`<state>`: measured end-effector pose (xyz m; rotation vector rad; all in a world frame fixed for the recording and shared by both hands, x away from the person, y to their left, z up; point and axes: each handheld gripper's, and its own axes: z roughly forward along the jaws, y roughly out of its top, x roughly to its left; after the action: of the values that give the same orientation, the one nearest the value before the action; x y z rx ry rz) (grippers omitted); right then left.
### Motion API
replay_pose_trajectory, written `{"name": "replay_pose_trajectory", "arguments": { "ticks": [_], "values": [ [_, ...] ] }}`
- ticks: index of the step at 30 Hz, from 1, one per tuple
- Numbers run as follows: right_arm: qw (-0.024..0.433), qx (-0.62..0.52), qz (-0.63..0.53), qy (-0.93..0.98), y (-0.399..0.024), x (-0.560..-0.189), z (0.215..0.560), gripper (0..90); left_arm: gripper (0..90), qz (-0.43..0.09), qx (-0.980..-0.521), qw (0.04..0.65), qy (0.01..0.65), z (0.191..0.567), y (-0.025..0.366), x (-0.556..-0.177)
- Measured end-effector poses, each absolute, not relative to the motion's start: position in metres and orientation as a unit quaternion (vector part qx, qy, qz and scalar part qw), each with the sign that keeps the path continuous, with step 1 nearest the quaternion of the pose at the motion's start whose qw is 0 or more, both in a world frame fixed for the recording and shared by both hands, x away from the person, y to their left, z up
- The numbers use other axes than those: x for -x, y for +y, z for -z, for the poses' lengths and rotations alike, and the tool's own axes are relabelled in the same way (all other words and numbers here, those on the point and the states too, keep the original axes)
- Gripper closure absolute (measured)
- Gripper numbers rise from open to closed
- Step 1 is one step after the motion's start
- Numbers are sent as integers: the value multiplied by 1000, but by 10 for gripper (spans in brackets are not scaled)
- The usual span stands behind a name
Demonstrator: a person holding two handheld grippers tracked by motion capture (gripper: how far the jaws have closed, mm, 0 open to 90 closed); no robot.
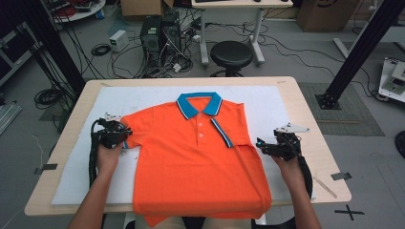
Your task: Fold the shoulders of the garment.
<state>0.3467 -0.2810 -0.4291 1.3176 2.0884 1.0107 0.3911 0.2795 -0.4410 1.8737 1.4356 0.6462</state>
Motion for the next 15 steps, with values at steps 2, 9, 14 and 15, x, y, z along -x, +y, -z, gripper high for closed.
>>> {"name": "replay_pose_trajectory", "arguments": {
  "ticks": [2,9,14,15],
  "values": [
    [234,-481,-368,761,-281,-347,429,220,804,-250,-717,354,545,437,276,-390],
    [234,-479,-370,761,-280,-347,428,220,804,-240,-732,384,509,416,250,-390],
    [234,-479,-370,761,-281,-347,428,221,801,-221,-750,392,486,409,226,-394],
    [234,-480,-370,760,-281,-347,428,221,800,-218,-757,393,474,407,217,-395]
  ]
}}
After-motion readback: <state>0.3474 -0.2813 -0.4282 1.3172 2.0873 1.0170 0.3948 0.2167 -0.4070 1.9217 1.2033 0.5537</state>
